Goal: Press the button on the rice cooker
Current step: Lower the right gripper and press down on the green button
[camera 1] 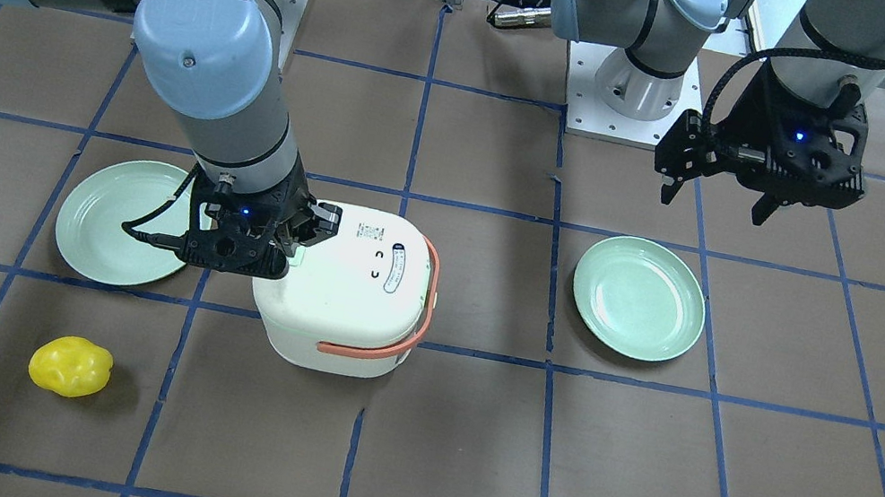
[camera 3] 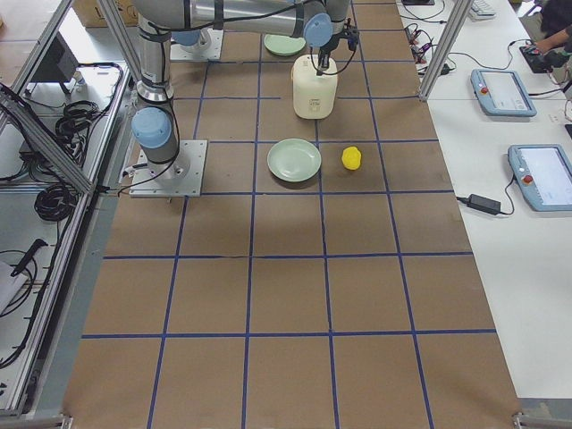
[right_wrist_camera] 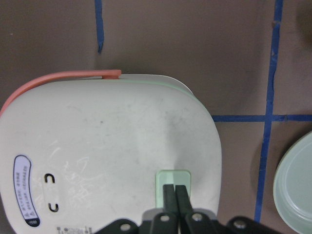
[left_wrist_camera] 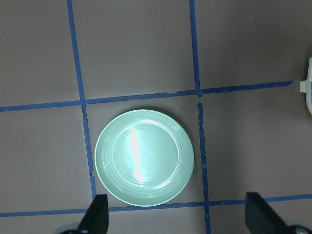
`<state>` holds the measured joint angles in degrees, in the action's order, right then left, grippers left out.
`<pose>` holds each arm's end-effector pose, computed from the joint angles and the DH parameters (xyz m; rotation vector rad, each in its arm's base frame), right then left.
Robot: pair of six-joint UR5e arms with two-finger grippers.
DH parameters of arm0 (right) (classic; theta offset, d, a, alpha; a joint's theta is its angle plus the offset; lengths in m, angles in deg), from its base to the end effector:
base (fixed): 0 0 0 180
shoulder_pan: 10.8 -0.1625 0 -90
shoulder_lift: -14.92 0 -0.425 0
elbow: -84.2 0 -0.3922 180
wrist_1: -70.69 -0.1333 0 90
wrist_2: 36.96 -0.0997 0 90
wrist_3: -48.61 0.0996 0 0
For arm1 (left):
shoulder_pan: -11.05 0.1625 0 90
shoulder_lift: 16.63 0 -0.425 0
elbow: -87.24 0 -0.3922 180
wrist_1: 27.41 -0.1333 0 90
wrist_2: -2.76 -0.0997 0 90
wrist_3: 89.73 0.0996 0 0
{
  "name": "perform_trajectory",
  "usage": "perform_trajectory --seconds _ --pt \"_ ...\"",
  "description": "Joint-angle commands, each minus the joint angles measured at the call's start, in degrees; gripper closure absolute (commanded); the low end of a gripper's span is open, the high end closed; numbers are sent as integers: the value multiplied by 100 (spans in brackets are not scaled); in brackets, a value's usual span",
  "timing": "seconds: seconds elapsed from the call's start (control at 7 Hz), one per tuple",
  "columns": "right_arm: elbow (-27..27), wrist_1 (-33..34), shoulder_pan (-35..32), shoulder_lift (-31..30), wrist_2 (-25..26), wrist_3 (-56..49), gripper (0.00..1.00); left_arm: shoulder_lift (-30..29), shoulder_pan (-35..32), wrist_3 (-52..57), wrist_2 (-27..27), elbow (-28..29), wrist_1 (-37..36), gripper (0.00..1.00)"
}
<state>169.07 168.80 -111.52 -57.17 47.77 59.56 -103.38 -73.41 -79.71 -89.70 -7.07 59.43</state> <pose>0.2524 -0.5674 0.3732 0.0119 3.0630 0.1492 -0.0829 -0.4816 0.4838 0.1197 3.0914 -0.0472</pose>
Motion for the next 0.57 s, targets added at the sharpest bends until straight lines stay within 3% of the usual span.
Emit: perform_trajectory --seconds 0.0,0.43 --pt "-5 6 0 54 0 4 87 0 0 0 0 0 0 0" --pt "4 6 0 98 9 13 87 0 0 0 0 0 0 0"
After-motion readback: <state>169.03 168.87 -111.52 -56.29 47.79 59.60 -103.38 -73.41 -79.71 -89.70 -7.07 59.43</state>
